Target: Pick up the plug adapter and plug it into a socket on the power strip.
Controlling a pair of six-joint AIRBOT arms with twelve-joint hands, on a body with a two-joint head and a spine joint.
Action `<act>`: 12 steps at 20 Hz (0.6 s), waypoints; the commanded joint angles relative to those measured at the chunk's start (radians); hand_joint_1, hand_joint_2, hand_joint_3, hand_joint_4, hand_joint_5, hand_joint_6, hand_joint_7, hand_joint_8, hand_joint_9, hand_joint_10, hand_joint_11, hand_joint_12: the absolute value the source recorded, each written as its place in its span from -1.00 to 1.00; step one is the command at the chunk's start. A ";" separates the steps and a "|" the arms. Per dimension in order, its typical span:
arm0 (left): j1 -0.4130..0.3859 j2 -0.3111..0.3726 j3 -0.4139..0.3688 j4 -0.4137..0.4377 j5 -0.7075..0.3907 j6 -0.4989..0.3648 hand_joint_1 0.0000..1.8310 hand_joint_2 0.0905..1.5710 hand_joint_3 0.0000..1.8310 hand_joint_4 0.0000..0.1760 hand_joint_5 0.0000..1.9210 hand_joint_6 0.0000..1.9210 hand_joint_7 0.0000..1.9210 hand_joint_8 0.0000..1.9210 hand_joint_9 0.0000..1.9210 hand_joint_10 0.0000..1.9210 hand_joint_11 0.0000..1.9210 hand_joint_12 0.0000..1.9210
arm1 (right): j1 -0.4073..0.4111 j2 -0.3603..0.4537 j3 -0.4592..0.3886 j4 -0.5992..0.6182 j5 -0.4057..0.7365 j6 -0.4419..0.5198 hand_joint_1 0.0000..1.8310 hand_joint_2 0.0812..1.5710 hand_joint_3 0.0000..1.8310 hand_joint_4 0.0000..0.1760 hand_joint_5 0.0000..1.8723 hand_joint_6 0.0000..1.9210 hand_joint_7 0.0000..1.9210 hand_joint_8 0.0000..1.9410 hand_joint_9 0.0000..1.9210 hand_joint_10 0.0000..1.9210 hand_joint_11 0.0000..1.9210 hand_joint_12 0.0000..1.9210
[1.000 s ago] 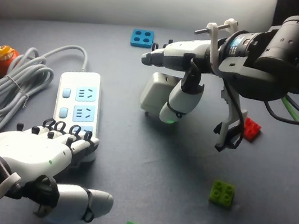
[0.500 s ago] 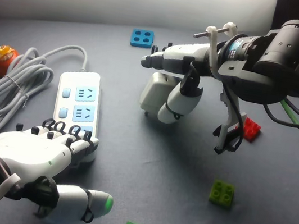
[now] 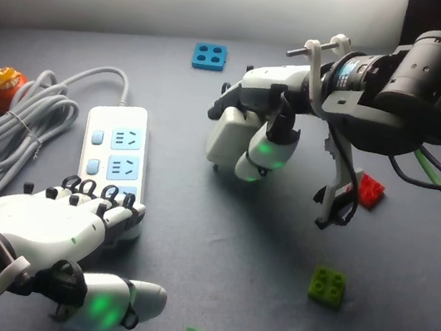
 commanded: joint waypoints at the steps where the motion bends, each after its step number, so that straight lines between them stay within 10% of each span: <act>1: 0.001 -0.004 0.000 0.009 -0.031 0.001 -1.00 0.50 -1.00 -1.00 -0.96 -1.00 -0.94 -1.00 -0.95 -1.00 -0.99 -0.92 | 0.003 0.004 0.003 -0.009 0.075 0.007 0.38 0.27 -1.00 -1.00 -0.61 -0.98 -0.58 -0.99 -0.60 -0.97 -0.98 0.05; 5: -0.001 -0.004 0.004 0.009 -0.031 0.000 -1.00 0.49 -1.00 -1.00 -0.94 -1.00 -0.92 -1.00 -0.93 -1.00 -1.00 -0.87 | 0.002 0.004 0.003 -0.009 0.077 0.007 0.44 0.26 -1.00 -1.00 -0.22 -0.98 -0.19 -0.99 -0.20 -0.97 -0.67 0.08; 10: -0.003 -0.003 0.007 0.009 -0.031 -0.003 -1.00 0.48 -1.00 -1.00 -0.95 -1.00 -0.91 -1.00 -0.93 -1.00 -1.00 -0.87 | 0.003 0.005 0.003 -0.009 0.079 0.007 0.39 0.34 -1.00 -1.00 -0.04 -0.99 -0.01 -0.99 -0.04 -0.97 -0.85 0.38; 11: -0.004 -0.003 0.007 0.009 -0.031 -0.003 -1.00 0.48 -1.00 -1.00 -0.95 -1.00 -0.92 -1.00 -0.93 -1.00 -1.00 -0.86 | 0.002 0.005 0.003 -0.009 0.079 0.007 0.36 0.37 -1.00 -1.00 -0.03 -0.10 0.11 -0.34 0.06 -0.98 -0.73 0.34; 12: -0.005 -0.003 0.006 0.009 -0.031 -0.003 -1.00 0.48 -1.00 -1.00 -0.95 -1.00 -0.91 -1.00 -0.93 -1.00 -1.00 -0.86 | 0.001 0.005 0.003 -0.009 0.080 0.007 0.33 0.40 -0.99 -1.00 -0.07 0.14 0.07 -0.09 0.08 -0.98 -0.69 0.38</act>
